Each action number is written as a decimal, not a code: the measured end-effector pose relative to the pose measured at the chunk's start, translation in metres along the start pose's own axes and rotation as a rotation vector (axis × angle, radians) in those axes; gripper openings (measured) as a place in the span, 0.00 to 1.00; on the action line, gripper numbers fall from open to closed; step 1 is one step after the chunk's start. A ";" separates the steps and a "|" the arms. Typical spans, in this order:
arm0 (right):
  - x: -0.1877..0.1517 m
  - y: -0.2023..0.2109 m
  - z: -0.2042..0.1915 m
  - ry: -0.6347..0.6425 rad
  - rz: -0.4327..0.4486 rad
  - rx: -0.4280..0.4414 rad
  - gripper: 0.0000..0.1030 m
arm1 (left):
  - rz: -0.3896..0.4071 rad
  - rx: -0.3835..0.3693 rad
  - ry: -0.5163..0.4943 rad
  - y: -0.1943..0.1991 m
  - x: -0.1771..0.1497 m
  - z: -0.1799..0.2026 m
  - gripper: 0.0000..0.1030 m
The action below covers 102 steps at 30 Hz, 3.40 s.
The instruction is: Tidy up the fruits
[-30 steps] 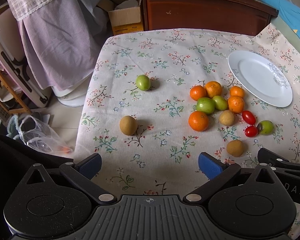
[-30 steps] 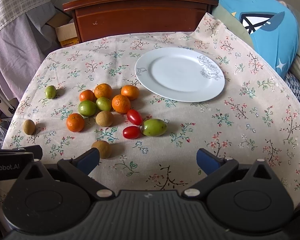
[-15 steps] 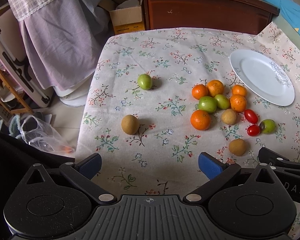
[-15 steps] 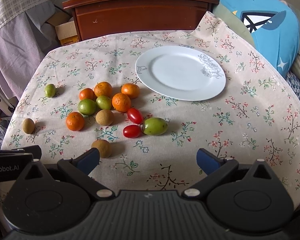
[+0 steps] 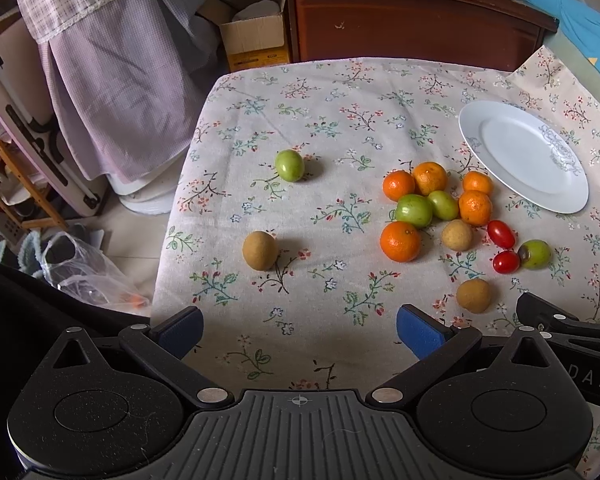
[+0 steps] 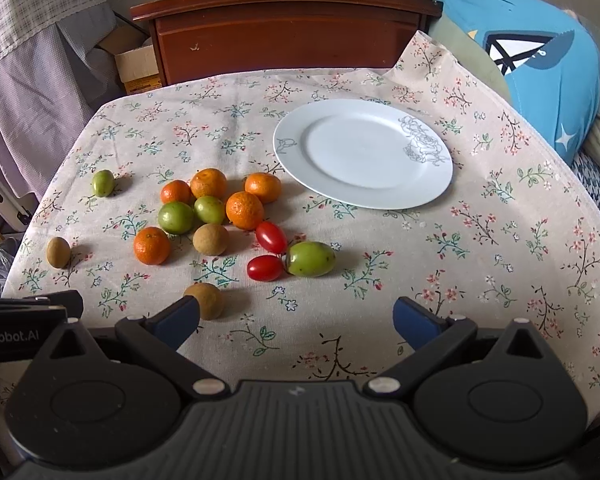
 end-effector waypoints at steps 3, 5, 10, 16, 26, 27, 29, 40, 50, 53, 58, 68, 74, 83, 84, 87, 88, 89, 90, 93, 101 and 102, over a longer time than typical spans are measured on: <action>0.000 -0.001 0.001 -0.007 -0.005 0.003 0.99 | 0.000 0.007 -0.009 -0.001 -0.001 0.002 1.00; -0.001 -0.002 0.001 -0.007 -0.008 0.000 0.99 | -0.003 0.011 -0.012 -0.001 -0.002 0.003 1.00; -0.001 -0.003 0.002 -0.005 -0.002 -0.005 0.99 | -0.003 0.029 -0.023 -0.001 -0.002 0.002 1.00; -0.001 -0.004 0.002 -0.005 0.001 -0.011 0.99 | 0.002 0.008 -0.017 -0.002 -0.002 0.003 1.00; -0.002 -0.008 0.002 -0.008 -0.017 -0.015 0.99 | -0.004 -0.026 -0.017 -0.002 -0.004 0.006 1.00; -0.002 -0.008 0.002 -0.007 -0.017 -0.016 0.99 | -0.003 -0.026 -0.018 -0.002 -0.004 0.006 1.00; -0.002 -0.008 0.002 -0.005 -0.019 -0.015 0.99 | 0.000 -0.027 -0.017 -0.003 -0.003 0.006 1.00; -0.002 -0.007 0.002 0.008 0.004 -0.027 0.98 | 0.017 -0.045 -0.027 -0.003 -0.002 0.010 1.00; 0.009 0.013 0.019 0.009 0.089 -0.006 0.99 | 0.054 -0.057 -0.049 0.000 0.004 0.004 1.00; 0.012 0.021 0.037 -0.026 0.093 0.024 0.99 | 0.063 -0.065 -0.043 -0.001 0.007 -0.004 1.00; 0.010 0.022 0.080 -0.199 0.060 0.062 0.99 | 0.077 -0.102 -0.007 -0.003 0.011 -0.020 1.00; 0.004 0.011 0.108 -0.361 0.040 0.070 0.91 | 0.115 -0.140 0.108 0.004 0.032 -0.058 1.00; 0.005 0.007 0.096 -0.345 0.038 0.119 0.86 | 0.118 -0.085 0.091 -0.007 0.033 -0.059 0.99; 0.011 0.000 0.072 -0.275 0.072 0.195 0.72 | 0.142 -0.050 0.016 -0.018 0.035 -0.045 0.98; 0.012 -0.001 0.069 -0.257 0.076 0.197 0.72 | 0.144 -0.047 0.013 -0.019 0.036 -0.043 0.98; 0.013 -0.006 0.059 -0.212 0.081 0.193 0.72 | 0.137 -0.049 0.010 -0.026 0.039 -0.040 0.98; 0.014 -0.009 0.056 -0.202 0.082 0.199 0.72 | 0.129 -0.047 0.015 -0.029 0.039 -0.039 0.98; 0.015 -0.011 0.052 -0.188 0.083 0.204 0.70 | 0.125 -0.043 0.017 -0.032 0.040 -0.039 0.98; 0.016 -0.013 0.049 -0.174 0.082 0.203 0.67 | 0.124 -0.041 0.018 -0.034 0.040 -0.038 0.96; 0.019 -0.018 0.041 -0.138 0.091 0.191 0.62 | 0.113 -0.045 0.019 -0.041 0.039 -0.038 0.94; 0.020 -0.033 0.036 -0.139 0.072 0.214 0.47 | 0.119 -0.064 -0.003 -0.048 0.036 -0.031 0.87; 0.020 -0.035 0.035 -0.141 0.070 0.217 0.46 | 0.118 -0.061 -0.001 -0.050 0.037 -0.031 0.85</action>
Point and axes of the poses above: each gripper's, at about its wrist camera, not at the fingertips, and y roughly against the way its jaws point, z to its right, x to its top, the point moved 9 cm from there along -y, roughly the way its jaws point, and after that the axes turned 12 degrees about -z, right-handed, at the moved point
